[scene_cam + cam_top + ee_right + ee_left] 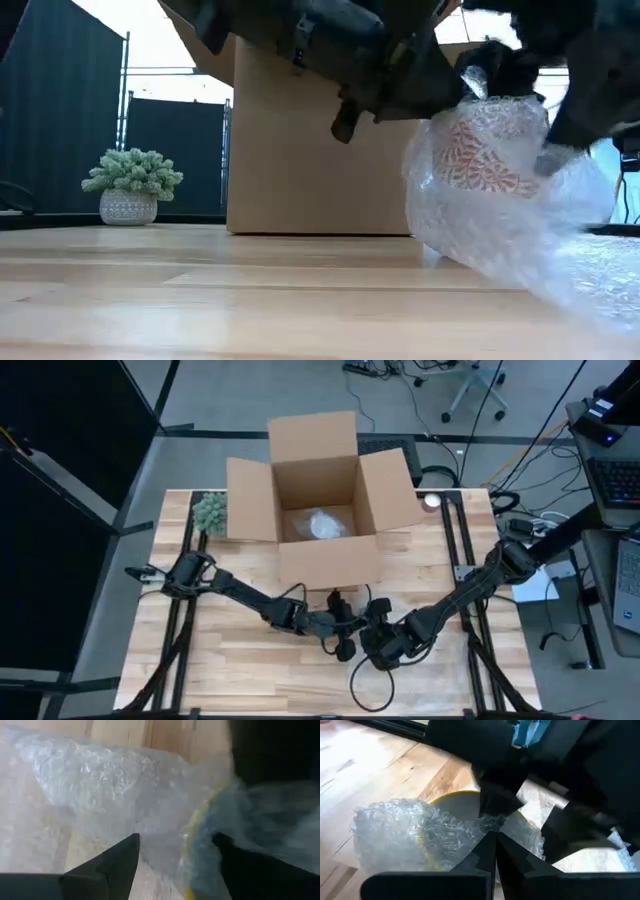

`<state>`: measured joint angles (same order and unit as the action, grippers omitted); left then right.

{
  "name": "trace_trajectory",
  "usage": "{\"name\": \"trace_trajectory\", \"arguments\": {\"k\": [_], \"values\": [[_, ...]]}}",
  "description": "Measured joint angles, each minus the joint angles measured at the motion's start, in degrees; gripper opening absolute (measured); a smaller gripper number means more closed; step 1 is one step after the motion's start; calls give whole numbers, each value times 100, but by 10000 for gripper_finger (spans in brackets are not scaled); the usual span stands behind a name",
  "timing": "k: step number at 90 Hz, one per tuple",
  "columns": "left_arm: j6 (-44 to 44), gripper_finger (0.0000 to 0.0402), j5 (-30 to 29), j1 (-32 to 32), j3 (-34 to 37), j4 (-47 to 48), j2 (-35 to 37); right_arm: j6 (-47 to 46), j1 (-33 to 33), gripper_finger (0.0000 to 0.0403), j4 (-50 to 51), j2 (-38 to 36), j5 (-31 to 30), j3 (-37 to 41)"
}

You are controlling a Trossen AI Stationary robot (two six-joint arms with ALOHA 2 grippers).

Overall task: Wrap mug
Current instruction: Wrap the orange mug in the bubble wrap

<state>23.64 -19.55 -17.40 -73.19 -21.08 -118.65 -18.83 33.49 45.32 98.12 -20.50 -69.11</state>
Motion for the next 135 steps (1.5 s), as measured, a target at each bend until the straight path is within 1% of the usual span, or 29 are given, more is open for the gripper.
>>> {"name": "trace_trajectory", "arguments": {"k": [16,21,26,33,42,49,65,72,75,84,105,122,135], "values": [[-2,0,2,3,0,-18,-4,-21,130,235,1226,-12,-12,-904],[-1,0,2,3,0,-6,-7,-19,179,235,1369,-20,-38,-1119],[-2,0,2,3,2,4,-7,-17,196,235,1292,-24,-126,-1221],[-2,0,2,3,5,-3,-11,-24,189,235,999,-21,-336,-1194],[0,0,23,7,9,-36,-13,-184,21,235,711,98,-336,-992],[-2,0,41,7,24,-14,-13,-297,-66,235,495,204,-450,-787],[-2,0,58,1,28,96,-14,-519,-98,235,90,305,-430,-467],[0,0,175,3,31,198,-76,-659,-116,235,88,360,-150,-425],[0,0,153,6,48,205,-94,-629,-117,235,64,414,-247,-419],[-1,0,174,14,44,173,-77,-721,-87,235,236,361,-110,-407],[2,0,174,7,44,144,-61,-706,-65,235,367,370,-132,-417],[1,0,146,18,-5,36,-39,-715,-17,235,972,364,-100,-592],[-6,0,161,18,-189,60,-39,-827,95,235,1542,171,-142,-946]]}}
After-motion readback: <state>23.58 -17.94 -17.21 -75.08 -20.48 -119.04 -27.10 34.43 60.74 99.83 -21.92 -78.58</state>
